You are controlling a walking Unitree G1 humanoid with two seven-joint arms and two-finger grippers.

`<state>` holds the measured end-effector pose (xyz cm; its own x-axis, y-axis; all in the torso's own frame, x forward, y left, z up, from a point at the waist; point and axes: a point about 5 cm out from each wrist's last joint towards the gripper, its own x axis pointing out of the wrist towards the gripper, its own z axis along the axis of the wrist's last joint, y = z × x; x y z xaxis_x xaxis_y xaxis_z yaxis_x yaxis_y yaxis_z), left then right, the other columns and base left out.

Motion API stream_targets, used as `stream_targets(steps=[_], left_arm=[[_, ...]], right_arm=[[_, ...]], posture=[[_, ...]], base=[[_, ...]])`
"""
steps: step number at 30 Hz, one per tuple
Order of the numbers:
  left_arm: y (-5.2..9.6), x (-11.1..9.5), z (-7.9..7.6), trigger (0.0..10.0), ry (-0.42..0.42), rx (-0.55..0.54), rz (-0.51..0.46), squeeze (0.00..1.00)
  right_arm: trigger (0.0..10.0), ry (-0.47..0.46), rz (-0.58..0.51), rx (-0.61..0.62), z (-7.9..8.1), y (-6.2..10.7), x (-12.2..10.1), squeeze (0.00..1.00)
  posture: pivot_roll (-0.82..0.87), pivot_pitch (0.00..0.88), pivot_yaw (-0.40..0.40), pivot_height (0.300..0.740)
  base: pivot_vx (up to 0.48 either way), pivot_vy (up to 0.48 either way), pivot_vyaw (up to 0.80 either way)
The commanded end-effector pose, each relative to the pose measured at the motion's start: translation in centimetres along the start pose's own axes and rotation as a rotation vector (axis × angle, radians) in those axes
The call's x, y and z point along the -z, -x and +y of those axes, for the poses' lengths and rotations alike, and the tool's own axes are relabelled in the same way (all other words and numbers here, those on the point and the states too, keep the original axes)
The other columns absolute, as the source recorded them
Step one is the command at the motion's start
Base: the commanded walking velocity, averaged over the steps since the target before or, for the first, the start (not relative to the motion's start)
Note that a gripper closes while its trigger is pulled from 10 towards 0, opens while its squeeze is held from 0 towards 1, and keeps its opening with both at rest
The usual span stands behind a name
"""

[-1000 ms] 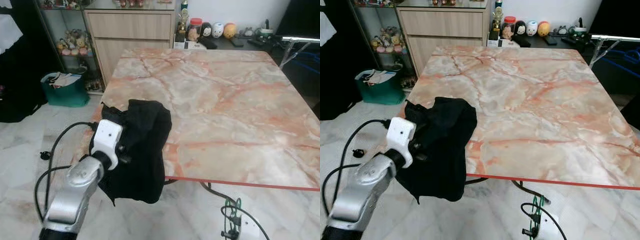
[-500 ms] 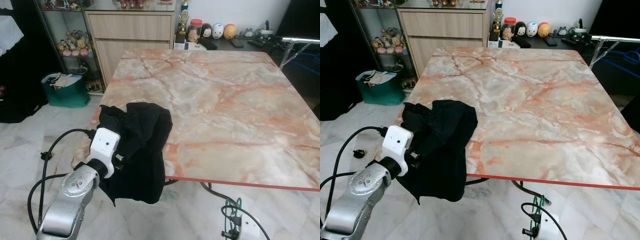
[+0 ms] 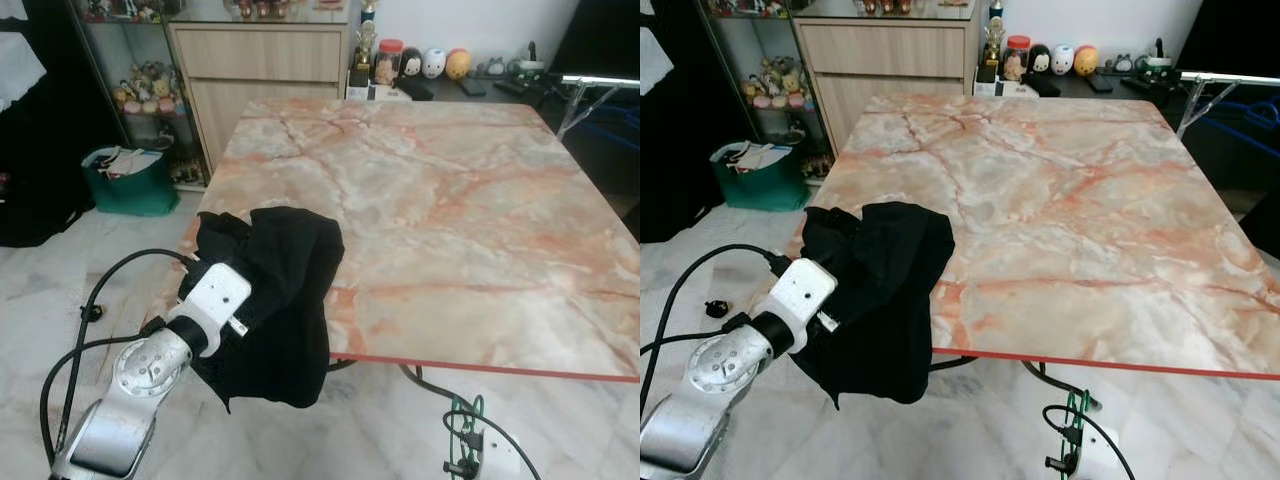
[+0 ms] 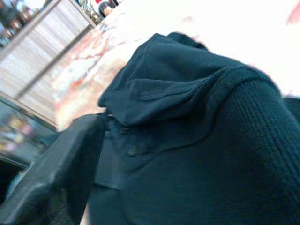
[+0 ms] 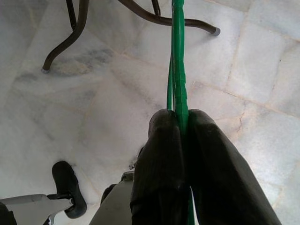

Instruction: Hang hanger

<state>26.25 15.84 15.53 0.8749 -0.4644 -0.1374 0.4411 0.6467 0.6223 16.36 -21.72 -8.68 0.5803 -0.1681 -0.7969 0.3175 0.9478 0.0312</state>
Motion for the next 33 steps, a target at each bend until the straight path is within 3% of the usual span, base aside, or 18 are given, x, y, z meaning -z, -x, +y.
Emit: stream_targets(steps=[1,5,6,7,9,12,14,18,21,22,24,28,32,33], left_arm=[[0.0,0.4,0.2,10.0,-0.061,-0.009,0.020,1.00],[0.0,0.8,1.3,10.0,-0.191,-0.056,0.064,1.00],[0.0,0.8,1.3,10.0,-0.202,-0.059,0.063,0.44],[0.0,0.7,1.5,10.0,-0.238,-0.063,0.064,0.00],[0.0,0.8,1.5,10.0,-0.317,-0.061,0.068,0.00],[0.2,1.4,1.4,10.0,-0.522,-0.014,0.094,0.00],[0.5,1.8,2.0,10.0,-0.560,-0.042,0.122,0.00],[1.6,2.3,2.3,10.0,-0.442,0.002,0.096,0.00],[2.0,2.4,2.3,10.0,-0.431,0.022,0.087,0.00],[2.9,2.5,2.7,10.0,-0.367,0.025,0.073,0.00],[3.2,2.5,3.0,10.0,-0.347,0.022,0.070,0.00],[4.6,3.9,5.3,10.0,-0.293,-0.096,0.151,0.00],[5.8,5.4,7.5,10.0,-0.235,-0.293,0.242,0.00],[5.8,5.6,7.7,10.0,-0.180,-0.349,0.240,0.00]], right_arm=[[10.0,-0.006,-0.001,0.006,-0.2,0.0,-0.1,0.00],[10.0,-0.004,0.000,0.006,-0.2,0.0,-0.1,0.00],[10.0,-0.003,0.000,0.005,-0.2,0.0,-0.1,0.00],[10.0,-0.003,0.000,0.005,-0.1,0.0,-0.1,0.00],[10.0,-0.003,0.001,0.005,-0.1,0.0,-0.1,0.00],[10.0,0.000,0.000,0.004,-0.1,0.0,-0.2,0.00],[10.0,0.000,-0.001,0.004,-0.1,0.0,-0.2,0.00],[10.0,0.001,-0.001,0.004,-0.1,0.0,-0.2,0.00],[10.0,0.001,-0.002,0.004,-0.1,0.0,-0.2,0.00],[10.0,0.001,-0.002,0.004,-0.1,0.0,-0.2,0.00],[10.0,0.001,-0.002,0.004,-0.1,0.0,-0.2,0.00],[10.0,0.003,-0.003,0.003,-0.2,-0.1,-0.3,0.00],[10.0,0.005,-0.001,-0.001,-0.2,-0.1,-0.3,0.00],[10.0,0.007,-0.001,-0.002,-0.2,-0.1,-0.3,0.00]], posture=[[0.18,0.000,-0.012,0.740],[0.19,0.000,-0.015,0.740],[0.19,0.000,-0.015,0.740],[0.19,0.000,-0.014,0.740],[0.19,0.000,-0.013,0.740],[0.19,0.000,-0.013,0.740],[0.19,0.000,-0.013,0.740],[0.19,0.000,-0.014,0.740],[0.19,0.000,-0.014,0.740],[0.19,0.000,-0.014,0.740],[0.19,0.000,-0.014,0.740],[0.20,0.000,-0.018,0.740],[0.20,0.000,-0.023,0.740],[0.20,0.000,-0.023,0.740]], base=[[0.000,0.000,0.00],[0.000,0.000,0.00],[0.000,0.000,0.00],[0.000,0.000,0.00],[0.000,0.000,0.00],[0.000,0.000,0.00],[0.000,0.000,0.00],[0.000,0.000,0.00],[0.000,0.000,0.00],[0.000,0.000,0.00],[0.000,0.000,0.00],[0.000,0.000,0.00],[0.000,0.000,0.00],[0.000,0.000,0.00]])
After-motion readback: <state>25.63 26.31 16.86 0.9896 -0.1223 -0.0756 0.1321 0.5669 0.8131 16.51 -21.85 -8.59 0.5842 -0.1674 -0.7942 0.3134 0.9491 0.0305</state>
